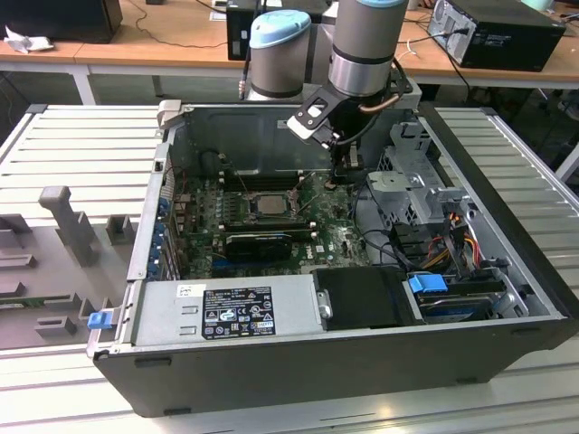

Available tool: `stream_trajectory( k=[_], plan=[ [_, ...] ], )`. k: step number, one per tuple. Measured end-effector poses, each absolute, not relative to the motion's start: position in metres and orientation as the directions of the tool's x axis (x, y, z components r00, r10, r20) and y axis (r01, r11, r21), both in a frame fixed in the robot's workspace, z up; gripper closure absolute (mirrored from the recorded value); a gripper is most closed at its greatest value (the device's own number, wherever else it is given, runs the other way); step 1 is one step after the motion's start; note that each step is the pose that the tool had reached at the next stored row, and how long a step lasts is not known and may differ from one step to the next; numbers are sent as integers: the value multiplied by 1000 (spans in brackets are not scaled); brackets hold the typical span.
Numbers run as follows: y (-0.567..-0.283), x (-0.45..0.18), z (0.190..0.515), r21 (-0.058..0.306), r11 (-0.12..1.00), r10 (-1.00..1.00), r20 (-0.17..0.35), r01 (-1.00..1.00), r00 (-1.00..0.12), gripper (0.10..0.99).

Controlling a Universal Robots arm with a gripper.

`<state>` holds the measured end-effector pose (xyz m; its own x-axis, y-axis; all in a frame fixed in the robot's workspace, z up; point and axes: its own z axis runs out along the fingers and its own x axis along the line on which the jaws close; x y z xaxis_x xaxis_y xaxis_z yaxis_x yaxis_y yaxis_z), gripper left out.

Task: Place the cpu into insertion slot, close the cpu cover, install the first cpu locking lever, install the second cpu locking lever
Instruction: 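Close the cpu cover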

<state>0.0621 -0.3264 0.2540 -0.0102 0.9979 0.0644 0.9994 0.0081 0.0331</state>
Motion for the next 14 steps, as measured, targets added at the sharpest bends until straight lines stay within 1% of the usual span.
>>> stream_trajectory(
  k=[14],
  plan=[
    [-326, 52, 254, 31, 8, 998, 64, 999, -10, 980]
  ],
)
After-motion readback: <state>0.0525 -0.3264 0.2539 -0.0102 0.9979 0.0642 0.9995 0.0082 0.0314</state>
